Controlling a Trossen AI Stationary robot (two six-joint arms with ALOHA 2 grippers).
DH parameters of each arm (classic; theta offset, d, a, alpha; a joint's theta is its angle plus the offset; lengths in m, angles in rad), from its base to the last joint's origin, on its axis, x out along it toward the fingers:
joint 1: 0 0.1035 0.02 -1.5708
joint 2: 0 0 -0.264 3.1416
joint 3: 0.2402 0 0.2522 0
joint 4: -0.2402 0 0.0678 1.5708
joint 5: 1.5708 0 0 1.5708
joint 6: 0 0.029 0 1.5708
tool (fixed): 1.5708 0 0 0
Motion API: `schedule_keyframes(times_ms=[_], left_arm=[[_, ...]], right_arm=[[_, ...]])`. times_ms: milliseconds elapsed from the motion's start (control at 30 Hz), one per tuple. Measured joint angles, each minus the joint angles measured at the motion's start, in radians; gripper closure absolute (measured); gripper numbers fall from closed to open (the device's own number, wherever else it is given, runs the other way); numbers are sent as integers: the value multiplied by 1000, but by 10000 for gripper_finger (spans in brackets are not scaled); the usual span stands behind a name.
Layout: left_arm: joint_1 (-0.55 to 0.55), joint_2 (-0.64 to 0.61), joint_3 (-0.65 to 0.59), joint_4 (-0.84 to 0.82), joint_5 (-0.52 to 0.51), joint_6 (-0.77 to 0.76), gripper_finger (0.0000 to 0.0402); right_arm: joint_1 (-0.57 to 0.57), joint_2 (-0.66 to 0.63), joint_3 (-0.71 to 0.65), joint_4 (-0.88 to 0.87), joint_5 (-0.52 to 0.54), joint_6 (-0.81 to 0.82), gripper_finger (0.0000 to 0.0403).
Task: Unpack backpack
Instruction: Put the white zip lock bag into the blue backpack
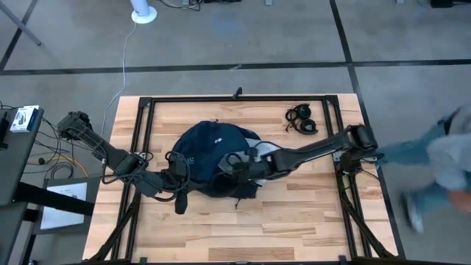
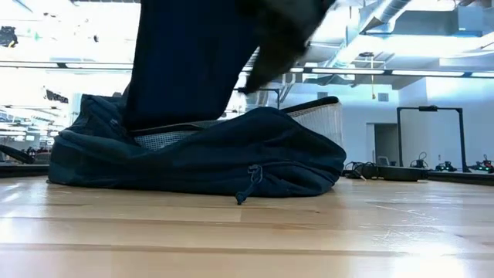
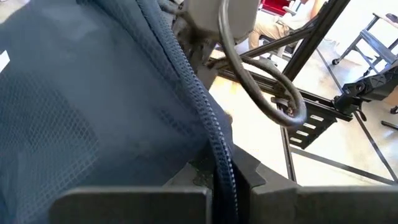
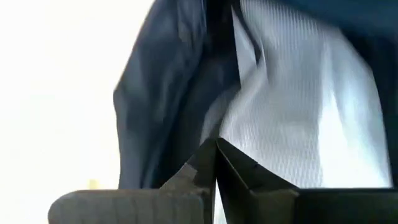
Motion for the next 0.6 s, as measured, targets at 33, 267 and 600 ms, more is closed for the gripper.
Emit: schedule_keyframes(times_ms=[33,267,600], left_arm=[[0,0,0,0,-3,0,402],[0,0,0,0,-20,0,402],[0,0,0,5,-20,-3,402]], right_arm=[[5,-20,-3,-66,0,26,403],[8,-124,-223,16,-2,85,403],[-109,84,-270,577,-69,-28,403]])
